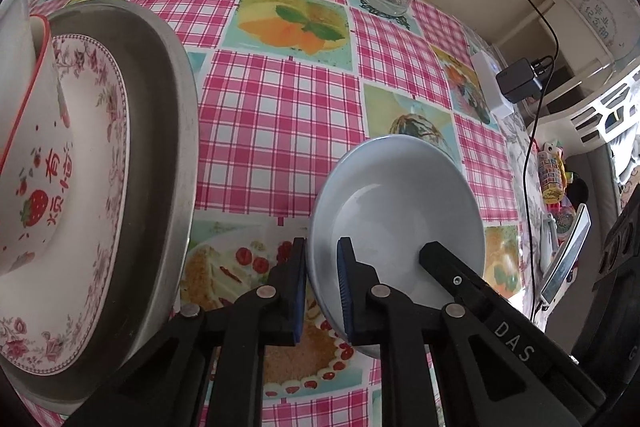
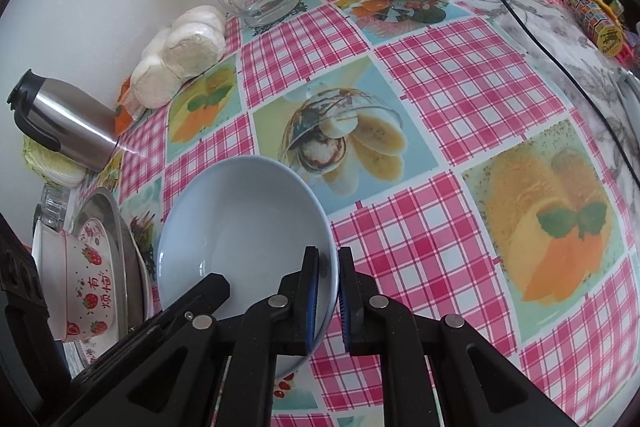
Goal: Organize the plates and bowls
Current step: 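Close both grippers on the blue-grey bowl rim, then lift the blue-grey bowl and carry it toward the basin stack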
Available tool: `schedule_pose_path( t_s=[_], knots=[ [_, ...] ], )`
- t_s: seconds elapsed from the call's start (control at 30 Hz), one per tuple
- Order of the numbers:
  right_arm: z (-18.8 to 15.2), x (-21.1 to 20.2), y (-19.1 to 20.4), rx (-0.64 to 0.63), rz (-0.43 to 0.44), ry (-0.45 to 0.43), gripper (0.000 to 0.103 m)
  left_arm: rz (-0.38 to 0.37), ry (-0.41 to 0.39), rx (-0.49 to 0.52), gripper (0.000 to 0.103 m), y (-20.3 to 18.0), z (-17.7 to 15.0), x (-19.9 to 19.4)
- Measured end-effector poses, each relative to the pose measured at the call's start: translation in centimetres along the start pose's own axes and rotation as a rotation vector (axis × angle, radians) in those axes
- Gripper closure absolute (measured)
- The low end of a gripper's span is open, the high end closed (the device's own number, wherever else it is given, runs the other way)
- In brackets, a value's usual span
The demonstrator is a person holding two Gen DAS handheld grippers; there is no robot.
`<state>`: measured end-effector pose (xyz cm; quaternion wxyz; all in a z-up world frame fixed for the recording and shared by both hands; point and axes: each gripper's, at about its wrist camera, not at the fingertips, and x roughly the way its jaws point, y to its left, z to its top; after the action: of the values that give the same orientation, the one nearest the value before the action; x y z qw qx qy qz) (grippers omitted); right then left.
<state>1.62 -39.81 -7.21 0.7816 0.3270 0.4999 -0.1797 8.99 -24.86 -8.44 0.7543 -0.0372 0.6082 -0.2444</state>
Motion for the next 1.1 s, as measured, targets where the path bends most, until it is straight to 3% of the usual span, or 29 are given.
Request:
schedule_pose_path(
  t_s=[0.27, 0.63, 0.8, 1.1],
  knots=[
    [0.1, -1.3, 0.6, 0.001, 0.036, -0.019, 0.092, -0.02, -0.051, -0.006, 0.089, 0.2, 0.5, -2.0],
    [0.8, -9.9, 4.9, -0.085, 0.1, -0.213, 0.092, -0.085, -0.237, 0.032, 0.089, -0.6, 1.5, -11.0],
    [0.3, -12.3, 7.6, -0.137, 0.109, -0.266, 0.091, -0.092, -0.269, 0.0, 0.089, 0.7, 1.3, -12.9],
    [-1.6, -12.2, 12.0, -0.215, 0.148, -0.263, 0.091, -0.1, -0.326, -0.095, 0.089, 5.1, 0.6, -16.1]
  ],
)
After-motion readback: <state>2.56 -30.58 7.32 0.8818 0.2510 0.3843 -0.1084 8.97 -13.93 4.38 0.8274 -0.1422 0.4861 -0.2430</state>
